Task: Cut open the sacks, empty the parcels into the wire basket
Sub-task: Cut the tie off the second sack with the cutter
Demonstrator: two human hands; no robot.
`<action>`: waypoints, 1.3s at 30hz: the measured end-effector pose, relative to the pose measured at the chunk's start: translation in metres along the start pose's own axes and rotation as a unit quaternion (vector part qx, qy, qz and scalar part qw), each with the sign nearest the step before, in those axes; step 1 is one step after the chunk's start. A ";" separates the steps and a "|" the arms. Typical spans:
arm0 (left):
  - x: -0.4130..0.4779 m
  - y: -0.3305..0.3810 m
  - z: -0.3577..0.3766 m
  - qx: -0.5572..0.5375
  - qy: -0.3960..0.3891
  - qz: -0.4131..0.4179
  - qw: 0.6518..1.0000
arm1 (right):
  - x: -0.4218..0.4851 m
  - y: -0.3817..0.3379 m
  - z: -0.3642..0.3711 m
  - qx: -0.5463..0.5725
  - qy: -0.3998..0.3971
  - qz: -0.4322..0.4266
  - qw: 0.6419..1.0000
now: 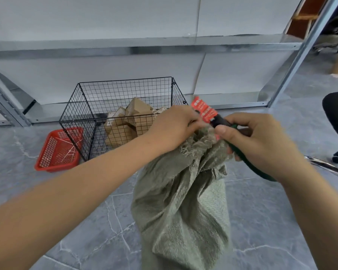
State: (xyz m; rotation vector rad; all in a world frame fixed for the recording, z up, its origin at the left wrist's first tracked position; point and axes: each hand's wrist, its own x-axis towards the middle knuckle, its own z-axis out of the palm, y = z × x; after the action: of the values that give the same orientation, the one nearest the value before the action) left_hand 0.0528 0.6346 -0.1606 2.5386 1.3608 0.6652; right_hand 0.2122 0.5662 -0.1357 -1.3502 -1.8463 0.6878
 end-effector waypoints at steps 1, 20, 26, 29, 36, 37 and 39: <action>-0.001 -0.004 0.002 0.033 -0.017 0.001 0.999 | 0.001 0.004 -0.003 -0.007 0.024 0.011 1.000; -0.055 -0.033 -0.009 -0.084 0.145 0.038 0.985 | 0.040 0.022 0.027 -0.095 -0.127 0.058 0.986; -0.060 -0.036 -0.018 -0.136 0.129 -0.008 0.982 | 0.029 0.023 0.029 -0.035 -0.169 0.090 0.981; -0.060 -0.044 -0.016 -0.147 0.135 -0.086 0.976 | 0.023 0.022 0.026 0.041 -0.157 0.139 0.977; -0.058 -0.031 -0.016 -0.059 0.197 0.045 0.977 | 0.015 0.014 0.016 0.144 -0.155 0.155 0.965; -0.059 -0.028 -0.013 -0.031 0.210 0.064 0.975 | 0.015 0.013 0.016 0.161 -0.151 0.160 0.962; -0.062 -0.026 -0.009 0.036 0.226 0.081 0.970 | 0.014 0.012 0.015 0.205 -0.135 0.159 0.956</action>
State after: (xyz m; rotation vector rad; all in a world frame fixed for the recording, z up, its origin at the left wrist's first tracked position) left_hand -0.0003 0.5980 -0.1804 2.6813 1.3247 1.3158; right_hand 0.2045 0.5835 -0.1500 -1.3291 -1.5740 1.3994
